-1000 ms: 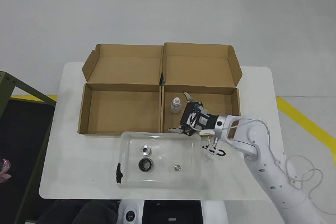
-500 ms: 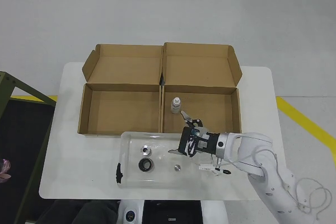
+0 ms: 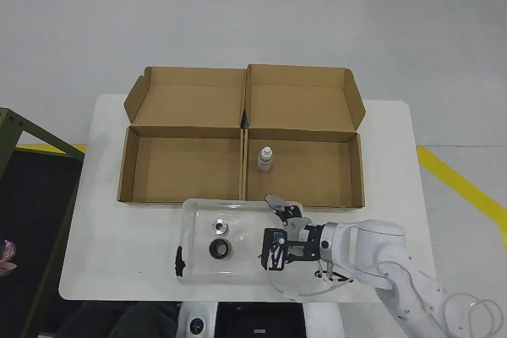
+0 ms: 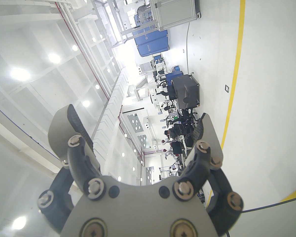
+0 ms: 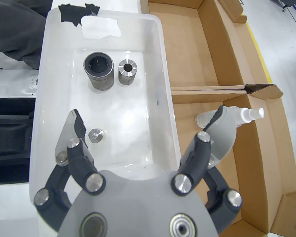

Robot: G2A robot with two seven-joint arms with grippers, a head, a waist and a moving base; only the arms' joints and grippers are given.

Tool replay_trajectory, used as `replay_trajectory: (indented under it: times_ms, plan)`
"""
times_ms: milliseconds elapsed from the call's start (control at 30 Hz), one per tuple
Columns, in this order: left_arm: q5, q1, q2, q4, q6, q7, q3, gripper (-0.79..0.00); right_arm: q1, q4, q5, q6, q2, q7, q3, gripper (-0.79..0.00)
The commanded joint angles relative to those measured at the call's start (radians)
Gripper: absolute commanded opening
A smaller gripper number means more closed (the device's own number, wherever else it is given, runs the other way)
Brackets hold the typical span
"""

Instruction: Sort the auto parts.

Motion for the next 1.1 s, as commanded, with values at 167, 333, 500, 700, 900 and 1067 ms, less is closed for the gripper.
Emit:
replay_trajectory:
  times_ms: [167, 333, 500, 700, 900, 1067]
  plan:
    - [0.0, 0.0, 0.0, 0.0, 0.0, 0.0, 0.0, 0.0, -0.01, -0.021, -0.042, -0.024, 0.006, 0.063, -0.033, 0.0]
    - [0.0, 0.0, 0.0, 0.0, 0.0, 0.0, 0.0, 0.0, -0.011, -0.028, -0.051, -0.043, 0.009, 0.115, -0.057, 0.0]
    - [0.0, 0.0, 0.0, 0.0, 0.0, 0.0, 0.0, 0.0, 0.001, -0.018, -0.046, -0.052, 0.01, 0.158, -0.08, 0.0]
    - [0.0, 0.0, 0.0, 0.0, 0.0, 0.0, 0.0, 0.0, 0.025, -0.001, -0.043, -0.07, 0.009, 0.213, -0.119, 0.0]
    - [0.0, 0.0, 0.0, 0.0, 0.0, 0.0, 0.0, 0.0, 0.048, 0.006, -0.043, -0.065, 0.008, 0.274, -0.149, 0.0]
    - [0.0, 0.0, 0.0, 0.0, 0.0, 0.0, 0.0, 0.0, 0.065, 0.02, -0.048, -0.066, 0.006, 0.323, -0.182, 0.0]
